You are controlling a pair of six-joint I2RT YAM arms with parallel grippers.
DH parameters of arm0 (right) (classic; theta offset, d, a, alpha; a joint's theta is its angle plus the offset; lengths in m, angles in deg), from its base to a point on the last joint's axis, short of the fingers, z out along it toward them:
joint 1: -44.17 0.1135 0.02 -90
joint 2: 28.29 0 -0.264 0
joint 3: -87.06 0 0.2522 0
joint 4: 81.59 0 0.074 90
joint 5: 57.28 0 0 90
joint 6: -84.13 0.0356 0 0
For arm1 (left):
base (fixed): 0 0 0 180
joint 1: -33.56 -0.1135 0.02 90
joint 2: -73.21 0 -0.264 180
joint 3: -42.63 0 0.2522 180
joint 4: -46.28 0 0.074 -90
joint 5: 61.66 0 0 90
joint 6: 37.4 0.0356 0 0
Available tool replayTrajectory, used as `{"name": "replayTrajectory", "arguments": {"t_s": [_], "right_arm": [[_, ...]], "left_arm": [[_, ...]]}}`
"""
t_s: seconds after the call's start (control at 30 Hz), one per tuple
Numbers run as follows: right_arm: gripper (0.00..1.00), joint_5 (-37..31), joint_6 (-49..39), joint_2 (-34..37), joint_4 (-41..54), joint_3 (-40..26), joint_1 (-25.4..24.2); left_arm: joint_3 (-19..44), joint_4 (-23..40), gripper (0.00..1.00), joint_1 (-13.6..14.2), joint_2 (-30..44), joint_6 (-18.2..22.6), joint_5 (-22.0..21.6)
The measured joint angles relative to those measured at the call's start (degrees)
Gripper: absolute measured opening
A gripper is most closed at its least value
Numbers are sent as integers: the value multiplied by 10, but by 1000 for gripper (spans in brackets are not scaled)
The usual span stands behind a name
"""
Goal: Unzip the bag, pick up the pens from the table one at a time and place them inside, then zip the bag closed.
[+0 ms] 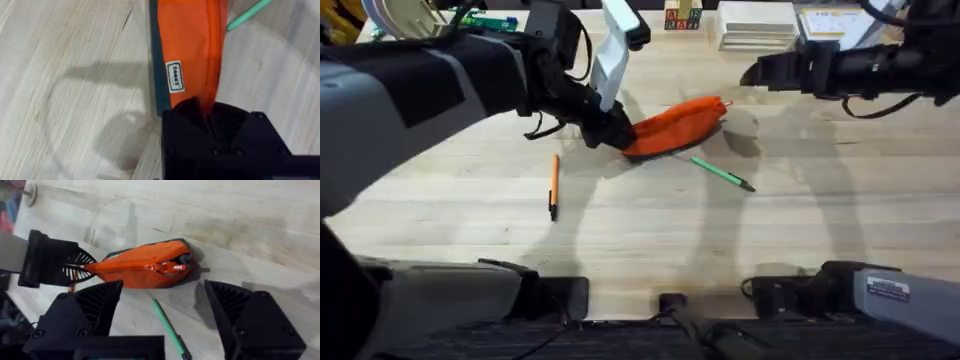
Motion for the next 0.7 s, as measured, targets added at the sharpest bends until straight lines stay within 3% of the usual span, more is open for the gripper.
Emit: {"name": "replayTrajectory", "arguments": {"t_s": [0.47,0.7], "right_arm": [[995,107,9,125,-47,0,0],[995,125,10,156,-68,0,0]], "left_arm": [[0,0,42,0,0,0,0],[0,0,42,0,0,0,0]]}}
